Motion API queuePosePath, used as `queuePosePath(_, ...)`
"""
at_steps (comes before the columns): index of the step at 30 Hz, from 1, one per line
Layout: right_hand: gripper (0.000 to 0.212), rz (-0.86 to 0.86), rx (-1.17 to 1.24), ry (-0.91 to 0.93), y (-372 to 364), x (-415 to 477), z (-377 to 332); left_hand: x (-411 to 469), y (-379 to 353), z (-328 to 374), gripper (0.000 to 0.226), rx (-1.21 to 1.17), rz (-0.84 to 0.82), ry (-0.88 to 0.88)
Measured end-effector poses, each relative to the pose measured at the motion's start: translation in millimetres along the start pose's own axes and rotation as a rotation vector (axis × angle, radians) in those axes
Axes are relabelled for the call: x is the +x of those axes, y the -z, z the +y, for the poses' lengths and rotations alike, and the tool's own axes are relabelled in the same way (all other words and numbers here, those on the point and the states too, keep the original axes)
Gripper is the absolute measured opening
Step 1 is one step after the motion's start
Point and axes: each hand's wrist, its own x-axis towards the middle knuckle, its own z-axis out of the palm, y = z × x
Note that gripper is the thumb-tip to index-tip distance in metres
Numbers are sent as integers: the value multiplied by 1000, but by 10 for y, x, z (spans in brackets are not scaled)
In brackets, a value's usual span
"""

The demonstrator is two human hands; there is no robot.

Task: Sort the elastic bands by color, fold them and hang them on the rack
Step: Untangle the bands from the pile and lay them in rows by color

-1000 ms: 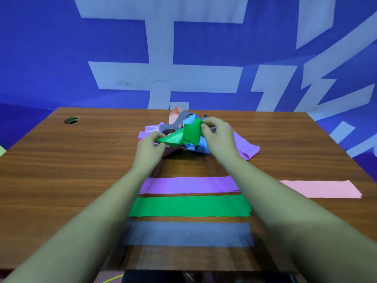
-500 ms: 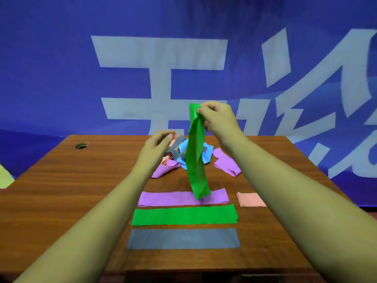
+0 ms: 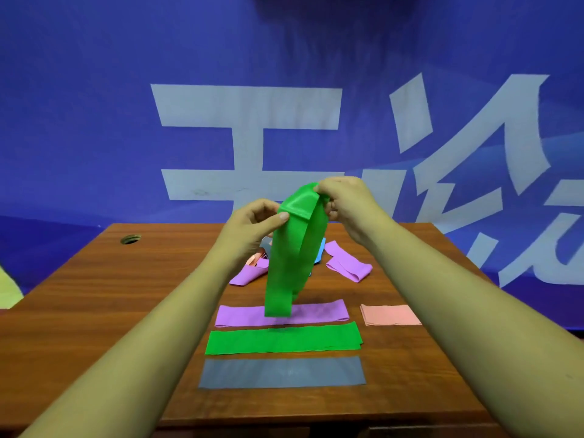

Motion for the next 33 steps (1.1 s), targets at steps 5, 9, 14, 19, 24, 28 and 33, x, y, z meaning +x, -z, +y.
queuePosePath(5,17,-70,-260,-104,21,-103,138,41,28,111,6,24,84,-42)
queuePosePath(9,15,11,-310,210,1,-137,34,92,20,201,5,92,118,-61)
queuePosePath(14,17,-227,-523,338,-87,-220,-134,109,26,203,4,136,106,-67)
queuePosePath(19,8,-182,-593,356,-145,-194,-95,78,53,151,6,119,88,-50)
queuePosePath(24,14,-117,-486,321,-184,-134,-117,1,104,32,16,143,-31,71)
queuePosePath(28,13,-89,-398,317,-168,-97,-161,-143,80,-152,12,263,-212,109)
queuePosePath(33,11,-16,-131,174,-127,13,-159,-333,137,-677,8,351,-354,353)
